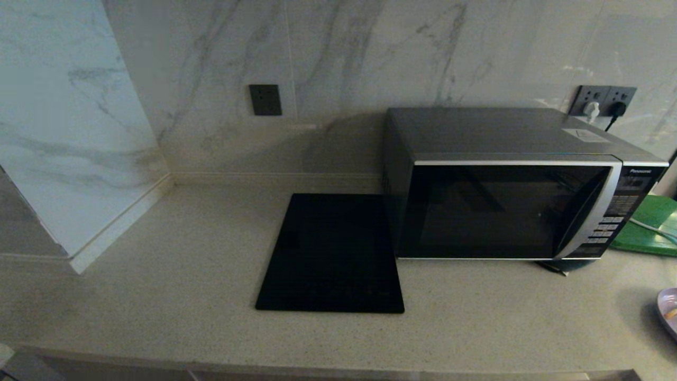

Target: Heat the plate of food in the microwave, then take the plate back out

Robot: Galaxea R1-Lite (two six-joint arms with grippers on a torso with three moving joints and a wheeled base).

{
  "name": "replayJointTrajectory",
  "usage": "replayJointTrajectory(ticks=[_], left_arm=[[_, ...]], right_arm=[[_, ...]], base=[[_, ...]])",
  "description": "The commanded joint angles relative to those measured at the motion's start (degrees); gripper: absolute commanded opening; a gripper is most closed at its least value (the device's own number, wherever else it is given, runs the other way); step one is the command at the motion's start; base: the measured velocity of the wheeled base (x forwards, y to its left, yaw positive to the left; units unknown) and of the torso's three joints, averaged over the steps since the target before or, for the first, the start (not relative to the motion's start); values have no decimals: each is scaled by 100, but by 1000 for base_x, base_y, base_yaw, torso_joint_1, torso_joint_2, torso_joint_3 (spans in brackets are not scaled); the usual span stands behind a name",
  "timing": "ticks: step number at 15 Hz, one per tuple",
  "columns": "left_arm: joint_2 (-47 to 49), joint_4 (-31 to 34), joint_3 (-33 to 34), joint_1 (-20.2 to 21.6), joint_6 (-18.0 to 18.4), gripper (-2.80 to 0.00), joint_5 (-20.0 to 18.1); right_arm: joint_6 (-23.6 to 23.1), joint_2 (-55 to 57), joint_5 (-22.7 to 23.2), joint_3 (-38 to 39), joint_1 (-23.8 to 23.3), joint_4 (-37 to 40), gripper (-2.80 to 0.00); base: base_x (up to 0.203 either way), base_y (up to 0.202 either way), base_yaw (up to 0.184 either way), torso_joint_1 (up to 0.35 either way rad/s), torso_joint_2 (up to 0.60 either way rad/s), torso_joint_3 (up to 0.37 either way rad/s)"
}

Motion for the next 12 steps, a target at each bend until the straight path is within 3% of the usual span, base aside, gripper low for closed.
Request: replayJointTrajectory(ticks=[1,12], left_arm=[[3,-2,0,1,-6,-280,4],[9,-2,0,1,-6,-280,4]], right_arm=[[4,5,-1,9,2,-1,-280],[4,5,-1,9,2,-1,-280]], base=[[0,0,0,0,0,0],[0,0,0,0,0,0]])
